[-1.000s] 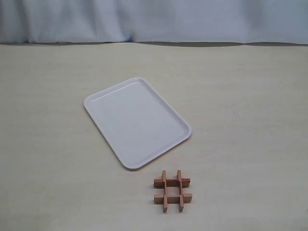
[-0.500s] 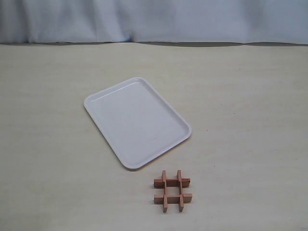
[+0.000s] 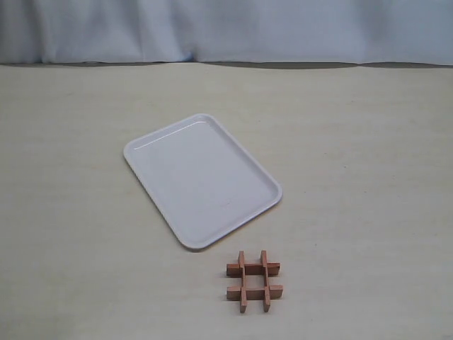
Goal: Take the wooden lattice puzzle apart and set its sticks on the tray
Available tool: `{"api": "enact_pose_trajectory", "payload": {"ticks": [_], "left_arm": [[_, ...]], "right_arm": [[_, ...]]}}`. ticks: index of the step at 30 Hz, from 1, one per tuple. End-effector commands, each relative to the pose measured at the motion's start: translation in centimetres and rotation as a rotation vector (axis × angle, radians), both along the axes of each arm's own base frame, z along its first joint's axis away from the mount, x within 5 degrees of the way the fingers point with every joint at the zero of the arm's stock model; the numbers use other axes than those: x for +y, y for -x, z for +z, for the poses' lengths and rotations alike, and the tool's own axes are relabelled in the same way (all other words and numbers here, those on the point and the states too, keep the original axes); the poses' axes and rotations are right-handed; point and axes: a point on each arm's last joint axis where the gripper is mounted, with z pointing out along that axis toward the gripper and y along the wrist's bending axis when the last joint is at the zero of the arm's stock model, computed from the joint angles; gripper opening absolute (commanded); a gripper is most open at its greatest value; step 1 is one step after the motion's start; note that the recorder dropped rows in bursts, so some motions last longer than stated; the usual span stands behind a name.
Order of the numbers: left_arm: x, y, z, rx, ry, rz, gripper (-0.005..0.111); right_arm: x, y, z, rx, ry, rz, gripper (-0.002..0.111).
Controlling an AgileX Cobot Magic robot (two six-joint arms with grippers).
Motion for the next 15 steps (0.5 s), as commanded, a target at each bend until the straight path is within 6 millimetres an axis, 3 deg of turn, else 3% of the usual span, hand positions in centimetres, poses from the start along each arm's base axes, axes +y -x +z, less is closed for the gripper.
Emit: {"api": "enact_pose_trajectory", "payload": {"ticks": [1,7,12,15], "left_arm": [[0.0,0.0,0.0,-0.007,0.003,-0.007,0.000],[0.0,0.0,0.0,-0.007,0.003,-0.007,0.000],[0.0,0.0,0.0,-0.007,0.003,-0.007,0.000],[0.0,0.0,0.0,-0.007,0.003,-0.007,0.000]], "right_arm": [[-0.3,-2.6,3.1,0.130,0.042,-0.013,0.005],[-1.4,-8.7,5.1,0.562,0.162,-0.045,0.005],[-2.4,-12.9,5.2,0.996,0.391,0.005,0.005],[-2.1,-14.9,4.4,1.198,0.488,0.133,0.005]]}}
